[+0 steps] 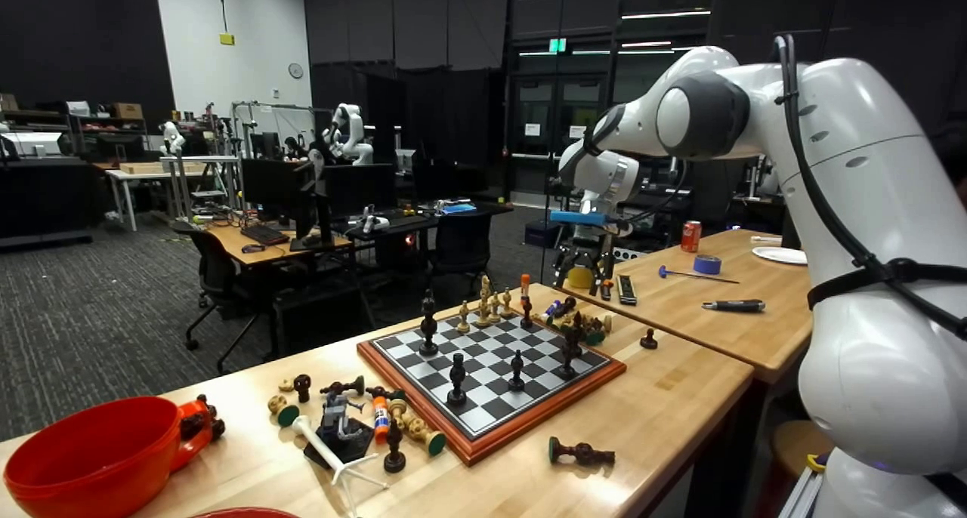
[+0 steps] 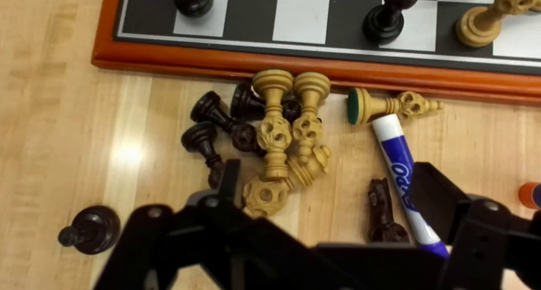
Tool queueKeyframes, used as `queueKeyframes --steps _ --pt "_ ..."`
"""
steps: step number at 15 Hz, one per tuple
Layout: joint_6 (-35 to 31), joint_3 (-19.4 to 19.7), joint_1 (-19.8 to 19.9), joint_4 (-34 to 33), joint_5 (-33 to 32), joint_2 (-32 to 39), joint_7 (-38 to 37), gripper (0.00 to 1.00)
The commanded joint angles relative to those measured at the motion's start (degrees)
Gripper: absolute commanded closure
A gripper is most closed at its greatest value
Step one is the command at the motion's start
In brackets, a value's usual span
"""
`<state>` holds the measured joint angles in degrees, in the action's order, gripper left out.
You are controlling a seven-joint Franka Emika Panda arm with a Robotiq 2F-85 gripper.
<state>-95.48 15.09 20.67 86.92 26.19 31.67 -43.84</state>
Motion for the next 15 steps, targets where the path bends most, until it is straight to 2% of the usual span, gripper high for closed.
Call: queueKeyframes --steps 1,15 --pt "1.07 0.02 1.69 -1.5 2.77 0.98 -2.24 0.0" --pt "-3.31 -0.45 3.49 -2.51 6.36 5.7 -2.25 0.0"
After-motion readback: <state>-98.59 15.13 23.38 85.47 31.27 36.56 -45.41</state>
